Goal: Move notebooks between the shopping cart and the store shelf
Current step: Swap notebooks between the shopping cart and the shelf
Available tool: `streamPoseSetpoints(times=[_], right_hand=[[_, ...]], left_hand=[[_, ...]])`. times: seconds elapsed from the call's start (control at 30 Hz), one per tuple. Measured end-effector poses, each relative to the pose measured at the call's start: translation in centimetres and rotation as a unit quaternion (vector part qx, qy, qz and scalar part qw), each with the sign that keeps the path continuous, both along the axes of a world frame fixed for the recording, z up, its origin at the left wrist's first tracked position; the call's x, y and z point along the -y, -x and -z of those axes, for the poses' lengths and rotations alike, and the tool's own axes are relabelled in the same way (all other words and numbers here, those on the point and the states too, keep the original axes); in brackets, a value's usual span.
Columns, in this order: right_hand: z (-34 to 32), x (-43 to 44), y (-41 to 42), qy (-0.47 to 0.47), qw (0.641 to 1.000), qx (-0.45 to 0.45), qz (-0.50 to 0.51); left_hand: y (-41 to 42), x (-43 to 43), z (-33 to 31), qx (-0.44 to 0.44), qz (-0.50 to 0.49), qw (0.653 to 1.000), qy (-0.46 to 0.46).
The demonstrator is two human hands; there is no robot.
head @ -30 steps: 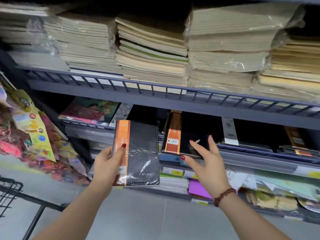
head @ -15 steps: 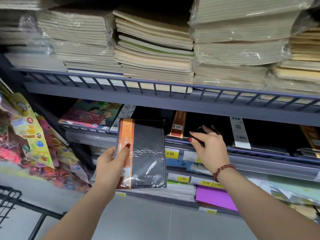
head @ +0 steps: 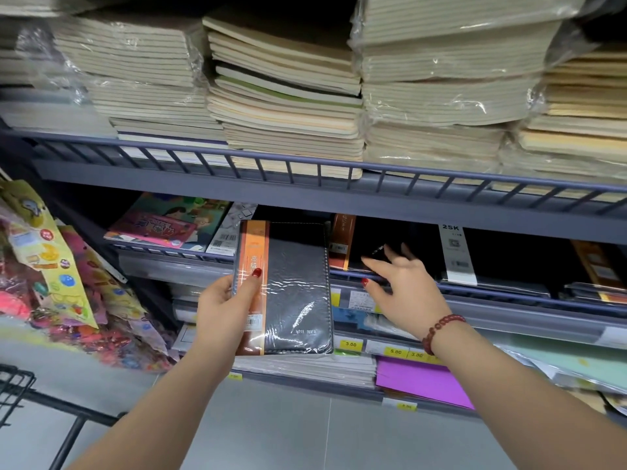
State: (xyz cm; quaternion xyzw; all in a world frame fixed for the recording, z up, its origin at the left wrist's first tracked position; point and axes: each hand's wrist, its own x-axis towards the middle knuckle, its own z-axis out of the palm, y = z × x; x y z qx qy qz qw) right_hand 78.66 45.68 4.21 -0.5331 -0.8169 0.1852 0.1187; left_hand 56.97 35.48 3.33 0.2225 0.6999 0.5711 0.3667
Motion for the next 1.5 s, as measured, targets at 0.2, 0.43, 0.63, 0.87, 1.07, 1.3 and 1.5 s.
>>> streamPoseSetpoints(times=[0.2,0.43,0.63,0.87,1.07,1.3,1.5], right_hand=[[-1.6,4.4,1.0,0.139,0.95,-0.272,0.064],[-0.1,5.4,0.4,0.314,0.808,-0.479,0.142],[-1.0,3.2,-0.5,0.248,0.834,-0.454,0.194],[-2.3,0.6,-0.5,0.176,0.909,-0.349,0.144],[-2.0,-1.8,-0.7,0.087,0.957,-0.234,0.145],[0.1,-2.7,-0.5,0.04,0.978,-0.127,0.161],[0.8,-2.3,-0.6,0.03,0.983,-0.11,0.145]], left_hand=[[-1.5,-2.0,-0.8,0.018,0.04,0.999,-0.009],[-3.7,-3.8,-1.6,0.041,0.143,0.989,0.001],[-3.6,-3.8,-1.3,0.01,0.27,0.963,-0.006],[-3.2,-7.2,-2.5,-0.063,0.278,0.958,0.004],[-3.1,-10.1,-1.9,-0.171,0.28,0.944,0.024],[-3.2,-11.2,-1.1,-0.242,0.301,0.922,0.027],[-3.3,-11.0,-1.2,-0.299,0.337,0.892,0.047]])
